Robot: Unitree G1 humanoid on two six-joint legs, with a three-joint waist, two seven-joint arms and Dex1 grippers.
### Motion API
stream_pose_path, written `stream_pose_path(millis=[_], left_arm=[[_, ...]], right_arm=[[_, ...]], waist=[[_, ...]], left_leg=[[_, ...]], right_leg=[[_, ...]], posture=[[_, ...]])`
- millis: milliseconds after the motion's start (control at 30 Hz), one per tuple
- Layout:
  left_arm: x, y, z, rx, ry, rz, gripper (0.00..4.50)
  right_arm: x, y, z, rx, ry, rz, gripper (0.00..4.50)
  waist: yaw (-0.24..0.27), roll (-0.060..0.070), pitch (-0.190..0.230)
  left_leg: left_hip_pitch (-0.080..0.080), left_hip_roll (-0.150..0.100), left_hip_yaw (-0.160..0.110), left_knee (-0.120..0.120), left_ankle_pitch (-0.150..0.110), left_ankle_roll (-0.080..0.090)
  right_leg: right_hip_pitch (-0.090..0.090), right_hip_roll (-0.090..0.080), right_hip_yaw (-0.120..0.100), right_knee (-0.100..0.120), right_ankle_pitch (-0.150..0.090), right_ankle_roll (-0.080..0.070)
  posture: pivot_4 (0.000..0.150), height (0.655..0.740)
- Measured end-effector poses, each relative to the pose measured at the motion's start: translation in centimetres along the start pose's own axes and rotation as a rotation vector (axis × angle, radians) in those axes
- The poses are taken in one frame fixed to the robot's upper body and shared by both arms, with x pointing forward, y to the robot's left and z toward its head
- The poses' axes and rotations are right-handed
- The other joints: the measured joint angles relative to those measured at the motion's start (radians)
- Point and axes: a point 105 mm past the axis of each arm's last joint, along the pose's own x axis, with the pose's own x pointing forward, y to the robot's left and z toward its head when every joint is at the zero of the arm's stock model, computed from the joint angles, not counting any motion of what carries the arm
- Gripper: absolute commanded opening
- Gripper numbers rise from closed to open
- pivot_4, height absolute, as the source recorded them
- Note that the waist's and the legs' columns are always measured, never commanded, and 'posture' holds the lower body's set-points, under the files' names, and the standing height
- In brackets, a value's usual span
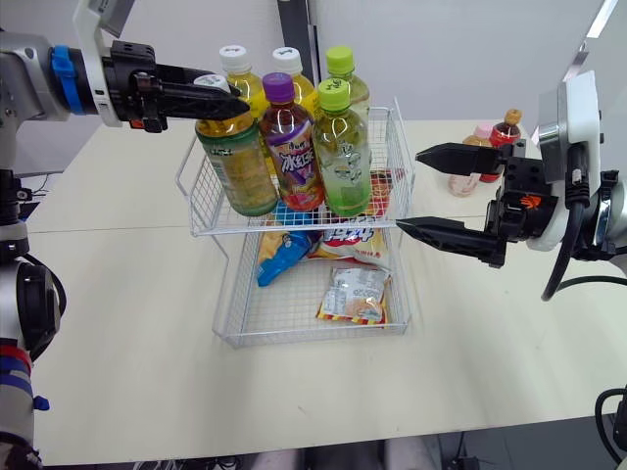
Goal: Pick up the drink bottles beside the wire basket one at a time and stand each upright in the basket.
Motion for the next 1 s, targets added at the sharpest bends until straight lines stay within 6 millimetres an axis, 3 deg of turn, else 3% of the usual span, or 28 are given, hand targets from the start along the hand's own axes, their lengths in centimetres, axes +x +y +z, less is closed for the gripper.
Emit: stream_pose_path(millis=[167, 533, 700, 900, 1000], left_arm=[[-0.1, -0.3, 0.3, 0.007, -0.011, -0.016, 4.45], [-2.2, -1.0, 1.3, -0.003, -0.032, 0.008, 4.45], [-5.3, -1.5, 2.7, 0.032, -0.067, 0.092, 4.45], [-9.8, 1.2, 0.2, 0.036, -0.083, 0.368, 4.45], [-12.2, 3.2, -2.2, 0.044, -0.098, 0.566, 4.45]], right_arm=[[0.2, 0.0, 0.1, -0.002, 0.002, 0.004, 4.50], [0.4, -0.1, 0.3, -0.004, 0.006, 0.000, 4.50], [0.3, -0.2, 0.3, -0.004, 0.012, -0.004, 4.50], [0.0, -0.9, 0.2, -0.012, 0.022, -0.024, 4.50], [-0.4, -2.2, 0.0, -0.032, 0.022, -0.084, 4.50]], waist=[[0.000, 0.000, 0.000], [0.000, 0.000, 0.000], [-0.007, 0.000, 0.000], [-0.007, 0.001, -0.001], [-0.004, 0.001, -0.001]], left_leg=[[0.000, 0.000, 0.000, 0.000, 0.000, 0.000], [0.000, 0.000, 0.000, 0.000, 0.000, 0.000], [0.000, 0.001, 0.000, -0.001, 0.000, 0.000], [0.002, 0.001, 0.001, 0.000, 0.000, 0.000], [0.003, 0.001, 0.001, 0.000, 0.000, 0.000]], right_leg=[[0.000, 0.000, 0.000, 0.000, 0.000, 0.000], [0.000, 0.000, 0.000, 0.000, 0.000, 0.000], [0.000, 0.000, 0.000, 0.000, 0.000, 0.000], [0.001, 0.000, 0.001, 0.002, 0.000, 0.000], [0.001, 0.000, 0.002, 0.001, 0.000, 0.000]], posture=[[0.150, 0.7400], [0.150, 0.7400], [0.150, 0.7400], [0.150, 0.7400], [0.150, 0.7400]])
